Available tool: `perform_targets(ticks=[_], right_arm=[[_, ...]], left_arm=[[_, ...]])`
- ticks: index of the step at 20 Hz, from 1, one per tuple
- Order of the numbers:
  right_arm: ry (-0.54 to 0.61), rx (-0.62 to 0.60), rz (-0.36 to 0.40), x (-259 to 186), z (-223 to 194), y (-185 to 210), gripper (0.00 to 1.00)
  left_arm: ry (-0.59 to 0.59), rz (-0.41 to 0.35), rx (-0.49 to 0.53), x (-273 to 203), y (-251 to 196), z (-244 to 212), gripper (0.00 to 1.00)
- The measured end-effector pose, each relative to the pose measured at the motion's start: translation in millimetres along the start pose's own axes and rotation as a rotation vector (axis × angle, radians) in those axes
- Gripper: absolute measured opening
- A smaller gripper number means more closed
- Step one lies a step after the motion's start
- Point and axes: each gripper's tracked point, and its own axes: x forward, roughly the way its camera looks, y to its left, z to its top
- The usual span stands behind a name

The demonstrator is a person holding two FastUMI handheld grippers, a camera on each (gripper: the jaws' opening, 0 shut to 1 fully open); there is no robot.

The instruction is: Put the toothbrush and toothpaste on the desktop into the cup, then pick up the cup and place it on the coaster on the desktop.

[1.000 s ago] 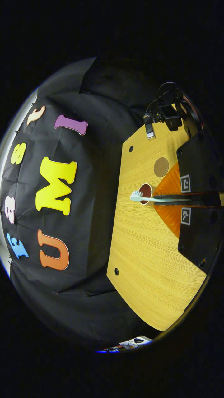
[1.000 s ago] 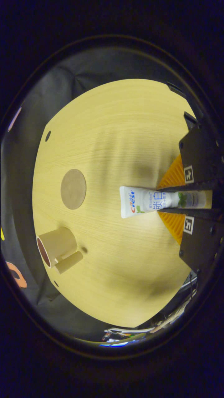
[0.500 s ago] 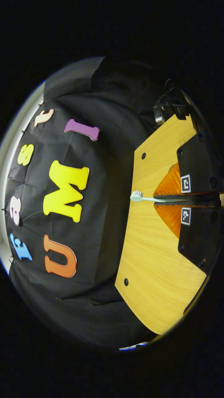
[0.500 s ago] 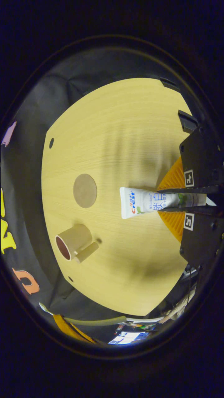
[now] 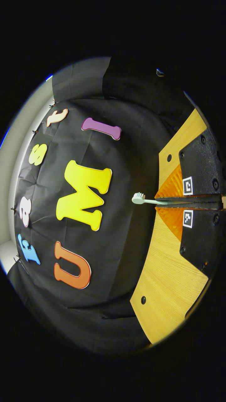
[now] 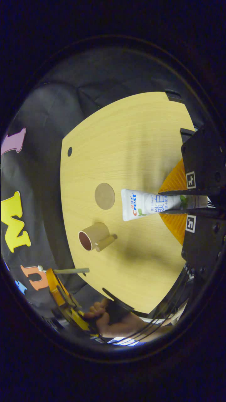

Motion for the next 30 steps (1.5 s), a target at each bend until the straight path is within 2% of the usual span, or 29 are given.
perform_targets(ticks=[3,4,5,9,18,19,20,21,23,24,25,26,27,28,29,30], right_arm=[[0.000,0.008,-0.012,10.1,-1.2,0.1,0.15],[-0.002,0.015,-0.013,11.9,-1.2,1.3,0.15],[-0.005,0.025,-0.015,13.5,-1.0,1.4,0.15],[-0.015,0.050,-0.022,7.0,0.4,0.2,0.15],[-0.001,0.079,-0.003,12.8,4.0,-1.6,0.15],[0.004,0.090,0.000,15.7,4.7,-1.3,0.12],[0.007,0.098,0.002,17.3,3.7,-0.2,0.16],[0.006,0.099,0.003,17.4,3.5,1.1,0.12],[0.000,0.084,0.010,15.1,3.6,3.9,0.15],[0.001,0.079,0.018,14.7,1.2,5.4,0.15],[-0.001,0.078,0.024,14.0,2.4,7.8,0.15],[-0.005,0.077,0.029,13.8,2.5,7.5,0.15],[-0.012,0.075,0.033,13.0,4.3,9.7,0.15],[-0.018,0.072,0.036,11.9,6.0,11.8,0.15],[-0.024,0.068,0.040,10.9,8.6,13.9,0.15],[-0.030,0.066,0.044,9.8,9.8,15.4,0.15]], left_arm=[[-0.028,-0.012,-0.032,26.3,0.2,-11.1,0.03],[-0.034,-0.020,-0.045,31.2,-0.4,-17.0,0.07],[-0.044,-0.031,-0.056,36.0,0.4,-21.6,0.04],[-0.025,-0.009,-0.049,54.2,14.8,-40.6,0.04],[0.018,0.020,0.005,60.1,19.8,-57.5,0.07],[0.025,0.024,0.015,60.9,19.2,-58.8,0.07],[0.034,0.018,0.019,60.9,16.4,-60.1,0.07],[0.039,0.013,0.023,59.1,14.6,-62.5,0.07],[0.058,-0.003,0.023,56.7,9.3,-66.3,0.08],[0.076,-0.006,0.029,54.5,7.7,-69.1,0.16],[0.079,0.005,0.038,52.5,7.9,-70.4,0.34],[0.077,0.016,0.046,49.5,9.3,-68.7,0.60],[0.062,0.021,0.055,45.4,8.5,-64.2,0.75],[0.047,0.026,0.064,42.2,8.3,-58.3,0.81],[0.040,0.030,0.075,39.8,7.6,-53.0,0.92],[0.037,0.030,0.087,35.6,7.8,-49.8,0.97]])
